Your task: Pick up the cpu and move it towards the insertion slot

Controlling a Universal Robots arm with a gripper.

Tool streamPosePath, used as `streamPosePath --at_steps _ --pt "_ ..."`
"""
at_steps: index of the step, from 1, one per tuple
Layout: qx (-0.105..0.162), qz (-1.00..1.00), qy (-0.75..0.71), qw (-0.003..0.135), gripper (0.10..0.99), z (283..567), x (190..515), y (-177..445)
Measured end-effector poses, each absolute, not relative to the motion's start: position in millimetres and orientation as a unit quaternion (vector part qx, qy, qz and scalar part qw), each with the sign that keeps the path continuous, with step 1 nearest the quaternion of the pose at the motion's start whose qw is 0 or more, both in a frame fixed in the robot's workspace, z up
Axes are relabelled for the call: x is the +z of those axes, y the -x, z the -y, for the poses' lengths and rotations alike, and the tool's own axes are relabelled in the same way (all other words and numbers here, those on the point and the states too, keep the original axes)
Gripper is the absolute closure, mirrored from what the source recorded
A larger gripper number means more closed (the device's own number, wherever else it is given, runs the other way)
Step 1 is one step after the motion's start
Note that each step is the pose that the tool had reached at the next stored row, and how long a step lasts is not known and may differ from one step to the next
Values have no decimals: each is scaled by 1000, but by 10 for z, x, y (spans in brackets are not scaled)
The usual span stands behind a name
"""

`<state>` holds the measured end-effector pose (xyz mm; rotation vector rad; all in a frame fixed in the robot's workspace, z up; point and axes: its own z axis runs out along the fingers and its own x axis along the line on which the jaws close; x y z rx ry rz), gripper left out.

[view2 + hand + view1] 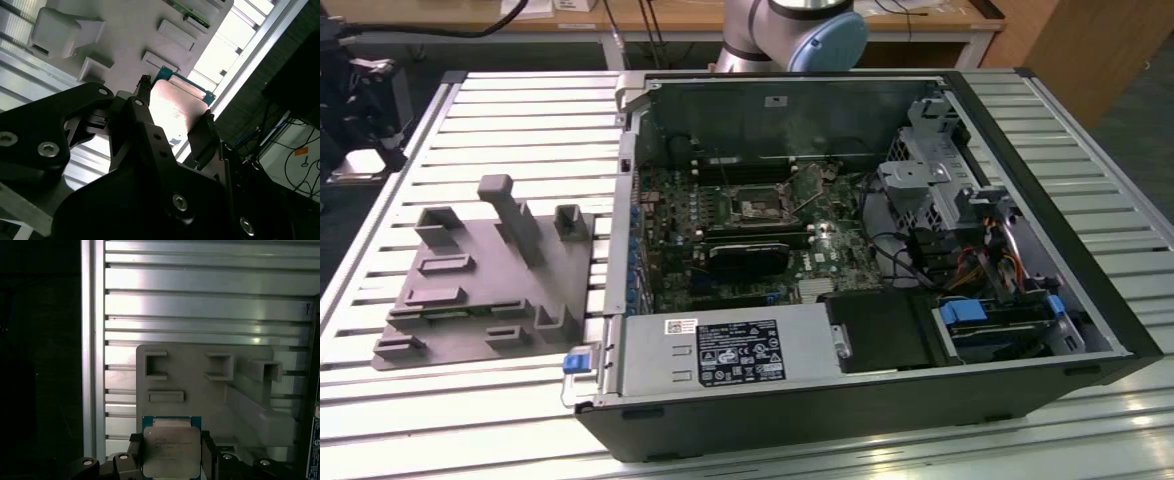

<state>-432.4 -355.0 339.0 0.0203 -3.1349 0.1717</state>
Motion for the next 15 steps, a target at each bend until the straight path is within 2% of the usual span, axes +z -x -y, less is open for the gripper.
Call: streamPosePath --at_steps 15 --pt "66 998 -6 1 541 3497 3585 4324"
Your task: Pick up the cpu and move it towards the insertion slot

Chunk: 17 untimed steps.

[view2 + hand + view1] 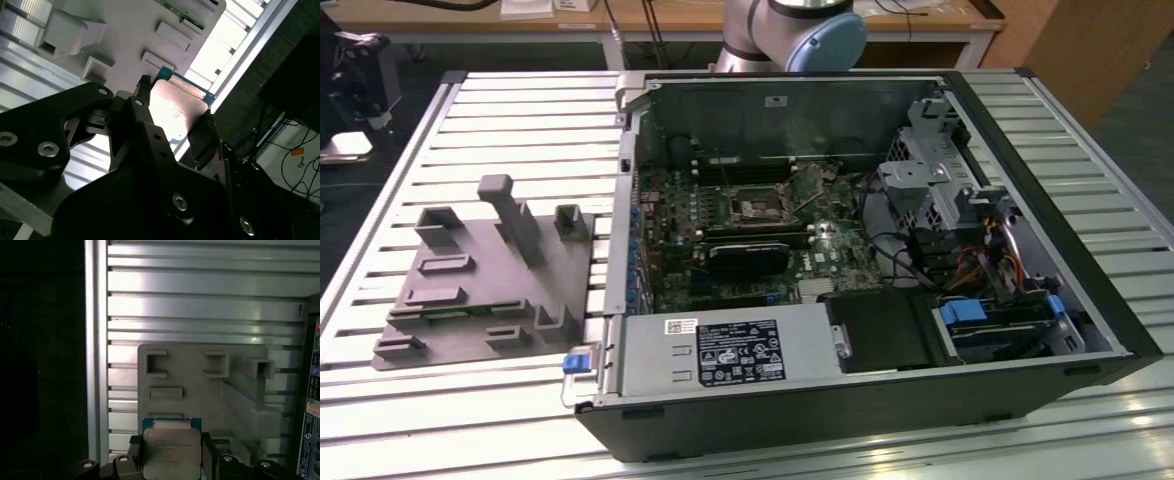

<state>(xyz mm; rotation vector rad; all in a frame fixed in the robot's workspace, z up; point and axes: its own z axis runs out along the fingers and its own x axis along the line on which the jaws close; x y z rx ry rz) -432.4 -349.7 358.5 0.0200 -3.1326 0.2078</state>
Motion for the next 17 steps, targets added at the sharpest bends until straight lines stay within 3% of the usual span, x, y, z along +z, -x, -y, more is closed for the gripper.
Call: streamPosePath --at_steps 17 --pt "79 997 -6 1 541 3440 3813 4325"
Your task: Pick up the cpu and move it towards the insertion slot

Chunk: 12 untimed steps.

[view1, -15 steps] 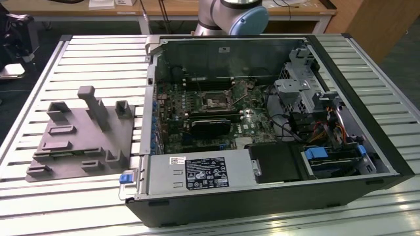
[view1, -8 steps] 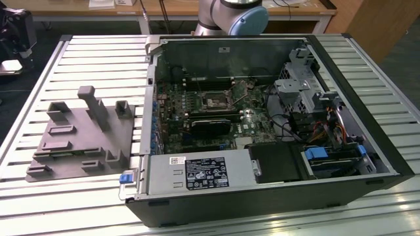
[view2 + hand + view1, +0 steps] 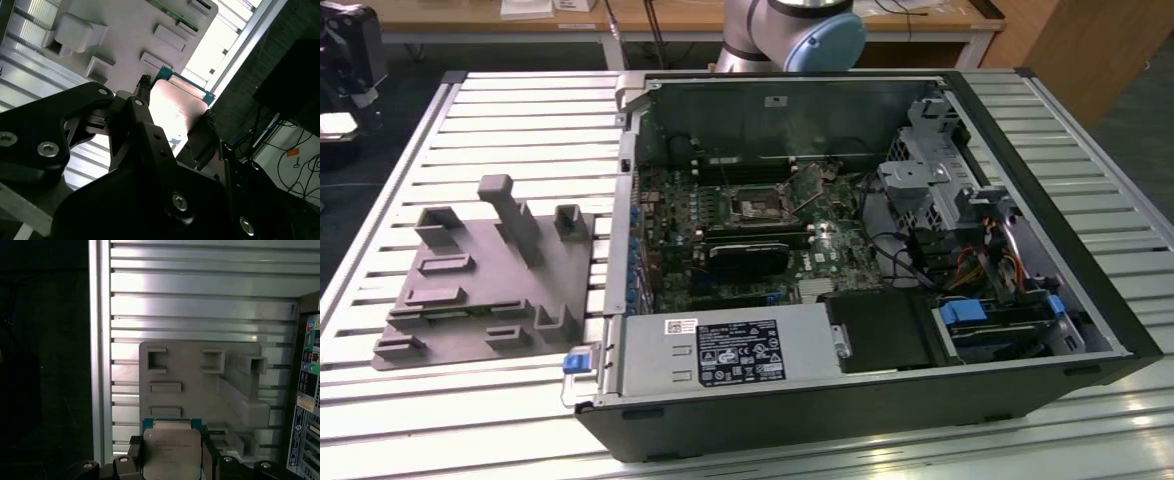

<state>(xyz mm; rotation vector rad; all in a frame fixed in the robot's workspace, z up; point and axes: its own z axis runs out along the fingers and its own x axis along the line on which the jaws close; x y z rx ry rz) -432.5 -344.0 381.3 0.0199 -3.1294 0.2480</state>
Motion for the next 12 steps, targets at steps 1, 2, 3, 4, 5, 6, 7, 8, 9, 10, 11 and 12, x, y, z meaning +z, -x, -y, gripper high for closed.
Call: streamPosePath --at_steps 1,2,3,4,5,6,7,8,9,10,11,12 --pt "80 997 -6 1 541 3436 3830 4324" --pt "81 997 -6 1 541 3432 3847 4324" --pt "82 997 -6 1 541 3429 3865 4324" --pt "83 997 -6 1 541 3426 3887 4324" --pt "84 996 -6 1 541 3424 3909 4324" --pt "84 996 -6 1 541 3422 3930 4324" --pt "85 996 -6 1 541 3420 3950 4324" --pt "85 996 -6 1 541 3416 3974 4325" --pt "85 996 -6 1 541 3414 3991 4324" --pt "84 996 -6 1 541 3413 4000 4324" --pt "82 997 -6 1 541 3412 4007 4325" --pt "78 997 -6 1 541 3411 4011 4325"
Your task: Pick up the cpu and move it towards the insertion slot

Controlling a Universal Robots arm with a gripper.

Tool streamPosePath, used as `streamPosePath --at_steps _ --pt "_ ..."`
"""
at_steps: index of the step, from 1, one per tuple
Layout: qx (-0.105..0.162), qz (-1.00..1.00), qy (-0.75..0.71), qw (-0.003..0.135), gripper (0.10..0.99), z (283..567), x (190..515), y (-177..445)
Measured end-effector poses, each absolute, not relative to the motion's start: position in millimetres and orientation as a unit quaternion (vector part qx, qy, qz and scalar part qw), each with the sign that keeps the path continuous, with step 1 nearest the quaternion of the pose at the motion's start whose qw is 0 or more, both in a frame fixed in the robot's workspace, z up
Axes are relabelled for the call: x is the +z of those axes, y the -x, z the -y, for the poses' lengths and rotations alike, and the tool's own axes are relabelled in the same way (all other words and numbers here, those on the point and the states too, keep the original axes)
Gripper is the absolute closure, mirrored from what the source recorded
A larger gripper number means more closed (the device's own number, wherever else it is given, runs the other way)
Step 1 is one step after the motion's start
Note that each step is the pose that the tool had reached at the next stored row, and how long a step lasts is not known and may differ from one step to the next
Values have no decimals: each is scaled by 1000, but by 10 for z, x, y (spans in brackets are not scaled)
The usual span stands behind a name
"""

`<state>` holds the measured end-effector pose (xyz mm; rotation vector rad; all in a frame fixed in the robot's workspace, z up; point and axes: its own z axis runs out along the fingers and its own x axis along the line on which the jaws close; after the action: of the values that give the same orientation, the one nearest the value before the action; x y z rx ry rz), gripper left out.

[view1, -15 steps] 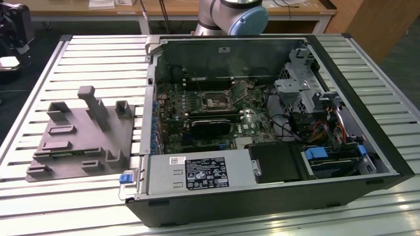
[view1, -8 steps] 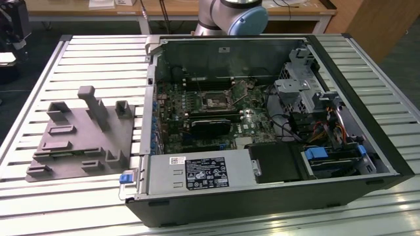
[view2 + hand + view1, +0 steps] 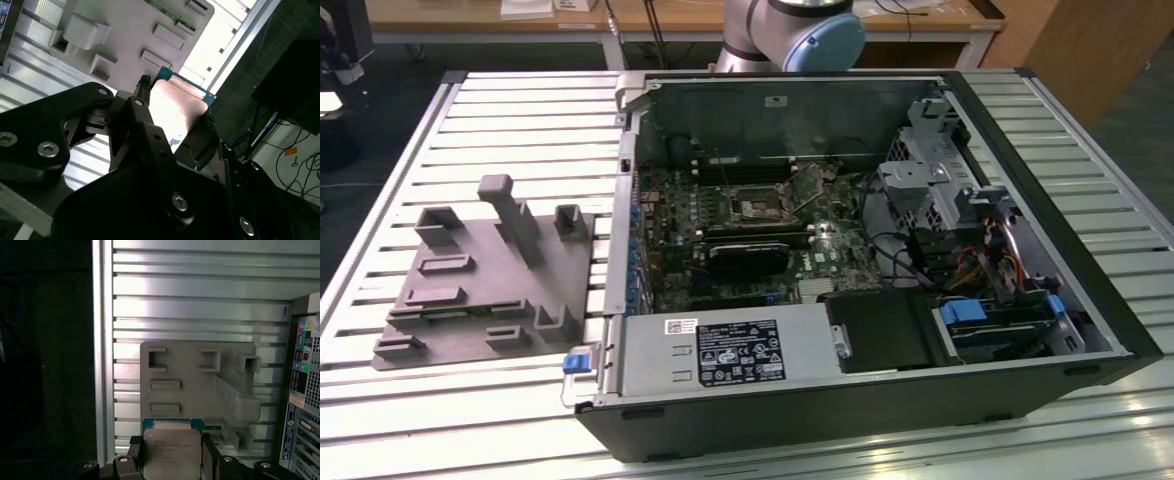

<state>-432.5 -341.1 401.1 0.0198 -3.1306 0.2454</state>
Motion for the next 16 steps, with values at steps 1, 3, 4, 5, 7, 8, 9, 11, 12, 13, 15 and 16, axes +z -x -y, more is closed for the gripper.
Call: streamPosePath --at_steps 1,3,4,5,7,8,9,11,12,13,15,16 --pt "73 997 -6 1 541 3411 4013 4325" --pt "62 998 -6 0 541 3411 4014 4324" --pt "56 998 -6 0 541 3410 4015 4324" --pt "49 999 -6 0 541 3410 4015 4325" --pt "36 999 -6 0 541 3410 4015 4324" --pt "29 1000 -6 0 541 3409 4015 4324" --pt "21 1000 -6 0 541 3410 4014 4324" --pt "5 1000 -6 0 541 3410 4015 4324" --pt "-2 1000 -6 0 541 3409 4014 4324" --pt "-10 1000 -6 0 541 3410 4015 4324" --pt "-26 1000 -6 -1 541 3409 4015 4324" --pt "-28 1000 -6 -1 541 3409 4018 4323"
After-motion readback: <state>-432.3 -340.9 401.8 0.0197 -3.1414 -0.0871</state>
